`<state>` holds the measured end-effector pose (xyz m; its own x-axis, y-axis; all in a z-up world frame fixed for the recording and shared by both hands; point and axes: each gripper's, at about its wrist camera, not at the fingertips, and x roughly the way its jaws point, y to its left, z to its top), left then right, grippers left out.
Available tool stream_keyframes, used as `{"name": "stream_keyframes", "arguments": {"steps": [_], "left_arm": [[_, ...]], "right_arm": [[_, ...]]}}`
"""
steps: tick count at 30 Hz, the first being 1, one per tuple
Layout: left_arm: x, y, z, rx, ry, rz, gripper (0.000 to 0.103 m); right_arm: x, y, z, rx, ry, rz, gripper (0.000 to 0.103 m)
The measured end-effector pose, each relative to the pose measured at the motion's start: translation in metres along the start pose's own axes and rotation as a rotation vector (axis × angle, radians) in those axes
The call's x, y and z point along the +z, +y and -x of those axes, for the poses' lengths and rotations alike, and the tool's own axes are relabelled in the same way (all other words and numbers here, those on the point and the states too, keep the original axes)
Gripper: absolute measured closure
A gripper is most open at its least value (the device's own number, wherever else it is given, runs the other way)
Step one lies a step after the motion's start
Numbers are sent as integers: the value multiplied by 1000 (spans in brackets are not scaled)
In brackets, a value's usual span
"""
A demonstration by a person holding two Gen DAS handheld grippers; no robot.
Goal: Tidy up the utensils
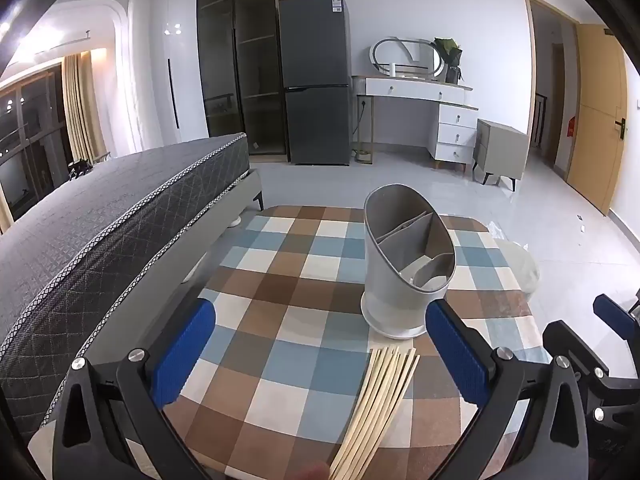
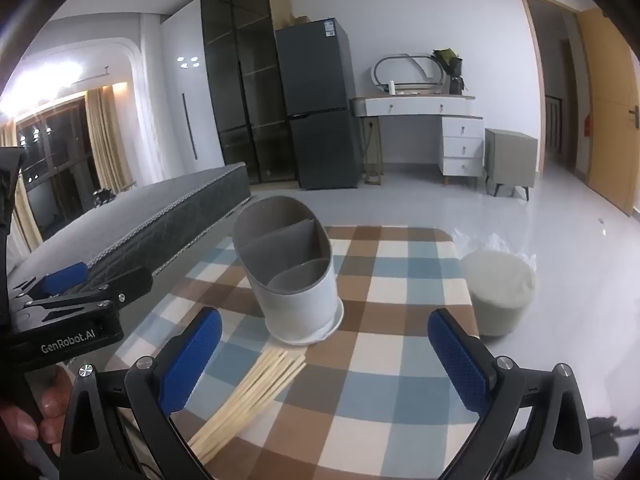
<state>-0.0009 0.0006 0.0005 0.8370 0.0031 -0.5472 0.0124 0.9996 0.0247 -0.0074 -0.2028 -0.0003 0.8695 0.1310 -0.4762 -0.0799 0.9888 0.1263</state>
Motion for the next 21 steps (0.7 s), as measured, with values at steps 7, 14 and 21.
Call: {"name": "stream_keyframes", "arguments": {"steps": [7, 14, 21], "left_arm": [[0, -2, -3, 6, 15, -3, 1], [0, 0, -3, -11, 21, 2, 1], [0, 3, -2, -12, 11, -3, 1]], "right_arm": [[0, 0, 0, -1, 7, 9, 0], [2, 2, 2, -6, 7, 16, 0], [4, 4, 0, -11, 9, 18, 0]]}}
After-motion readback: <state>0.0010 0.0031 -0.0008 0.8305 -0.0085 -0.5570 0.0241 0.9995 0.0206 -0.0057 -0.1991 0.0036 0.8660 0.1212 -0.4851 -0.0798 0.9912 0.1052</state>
